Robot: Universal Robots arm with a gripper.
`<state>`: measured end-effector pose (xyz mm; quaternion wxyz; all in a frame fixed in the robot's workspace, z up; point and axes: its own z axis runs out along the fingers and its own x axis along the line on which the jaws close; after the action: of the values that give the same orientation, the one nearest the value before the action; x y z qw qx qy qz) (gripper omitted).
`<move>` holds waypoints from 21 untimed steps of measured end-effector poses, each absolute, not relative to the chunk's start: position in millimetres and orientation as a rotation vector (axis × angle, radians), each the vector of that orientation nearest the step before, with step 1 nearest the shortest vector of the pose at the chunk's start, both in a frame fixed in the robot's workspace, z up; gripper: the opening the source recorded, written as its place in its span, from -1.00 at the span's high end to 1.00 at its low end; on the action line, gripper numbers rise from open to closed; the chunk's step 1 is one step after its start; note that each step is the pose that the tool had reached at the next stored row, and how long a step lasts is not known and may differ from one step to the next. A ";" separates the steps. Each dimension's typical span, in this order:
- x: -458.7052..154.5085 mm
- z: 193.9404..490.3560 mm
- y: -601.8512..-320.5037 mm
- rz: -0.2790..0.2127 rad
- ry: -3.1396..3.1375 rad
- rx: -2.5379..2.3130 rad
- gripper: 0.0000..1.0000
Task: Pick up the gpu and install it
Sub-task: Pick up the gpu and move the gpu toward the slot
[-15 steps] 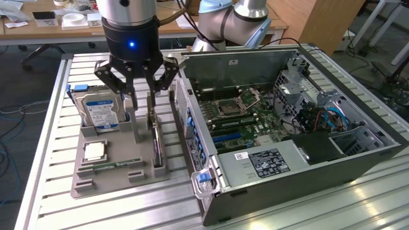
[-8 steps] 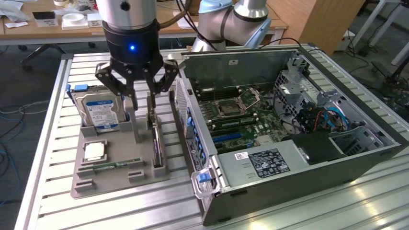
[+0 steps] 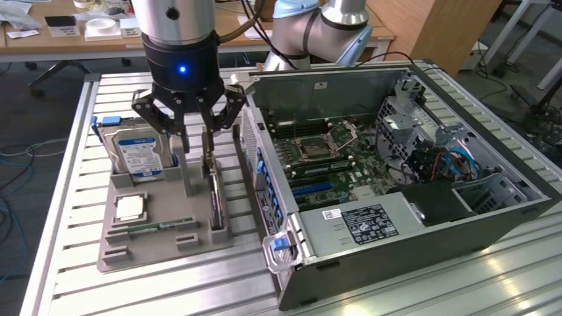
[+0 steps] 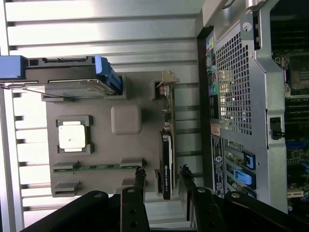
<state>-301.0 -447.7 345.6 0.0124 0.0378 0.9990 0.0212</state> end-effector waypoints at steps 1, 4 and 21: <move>-301.0 345.4 -447.7 0.066 3.114 0.118 0.17; -301.0 343.7 -447.7 0.067 3.113 0.118 0.17; -301.0 338.6 -447.6 0.067 3.114 0.118 0.17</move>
<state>-301.0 -447.6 338.6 0.0125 0.0378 0.9990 0.0214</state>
